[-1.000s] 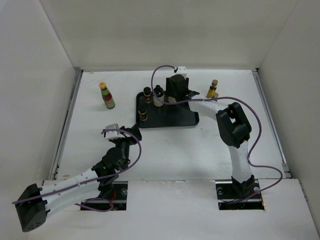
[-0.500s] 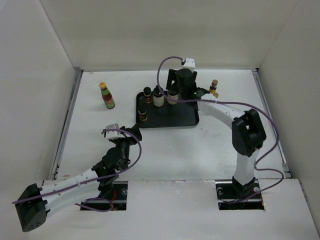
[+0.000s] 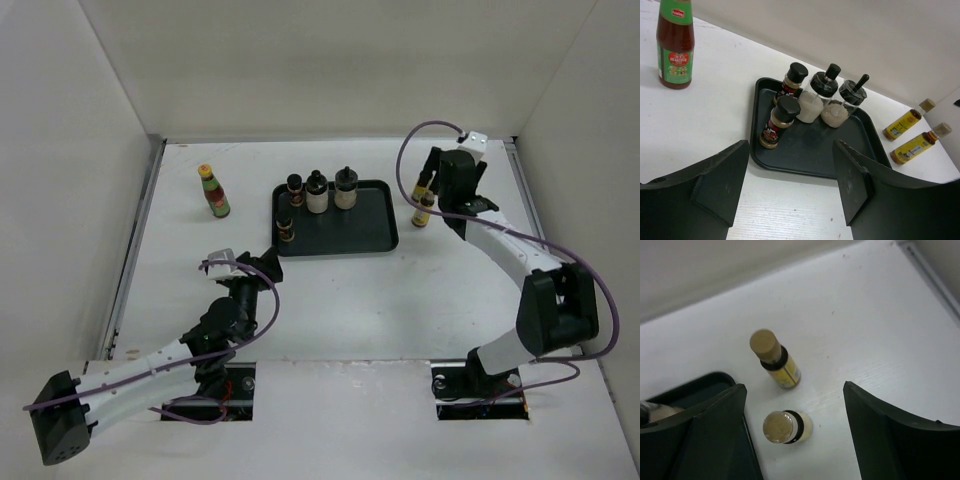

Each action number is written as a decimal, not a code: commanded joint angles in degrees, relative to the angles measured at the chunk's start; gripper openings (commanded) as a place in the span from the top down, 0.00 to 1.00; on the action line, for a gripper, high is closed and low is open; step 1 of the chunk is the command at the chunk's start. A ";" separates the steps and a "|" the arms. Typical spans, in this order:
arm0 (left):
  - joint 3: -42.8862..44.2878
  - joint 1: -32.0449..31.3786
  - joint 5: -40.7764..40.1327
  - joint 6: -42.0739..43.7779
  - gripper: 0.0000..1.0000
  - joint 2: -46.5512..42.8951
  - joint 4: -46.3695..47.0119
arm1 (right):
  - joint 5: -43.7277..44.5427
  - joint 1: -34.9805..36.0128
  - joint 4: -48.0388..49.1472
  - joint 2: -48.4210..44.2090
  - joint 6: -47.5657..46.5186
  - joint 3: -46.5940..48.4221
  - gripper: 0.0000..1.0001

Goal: Organize the condiment bottles

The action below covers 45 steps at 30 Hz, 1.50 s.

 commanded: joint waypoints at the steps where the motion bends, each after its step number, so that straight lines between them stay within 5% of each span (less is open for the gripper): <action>1: 0.05 -0.68 0.53 -0.41 0.34 1.21 1.55 | -7.67 -0.52 0.64 2.51 -0.73 -0.41 0.16; 6: -0.03 -0.59 0.44 -0.41 0.34 1.31 1.81 | -10.60 -0.96 -0.15 7.09 -0.73 1.88 0.26; 16: 0.14 0.20 0.71 -0.85 0.34 4.11 2.43 | -2.09 0.26 1.07 7.01 -1.69 0.47 0.69; 25: -0.21 0.55 0.88 -1.11 0.34 4.29 2.96 | -0.83 5.88 1.87 4.19 -3.02 7.76 0.70; 45: -0.12 1.17 1.32 -1.11 0.34 4.20 2.43 | -3.74 12.13 2.04 28.71 -1.00 29.92 0.67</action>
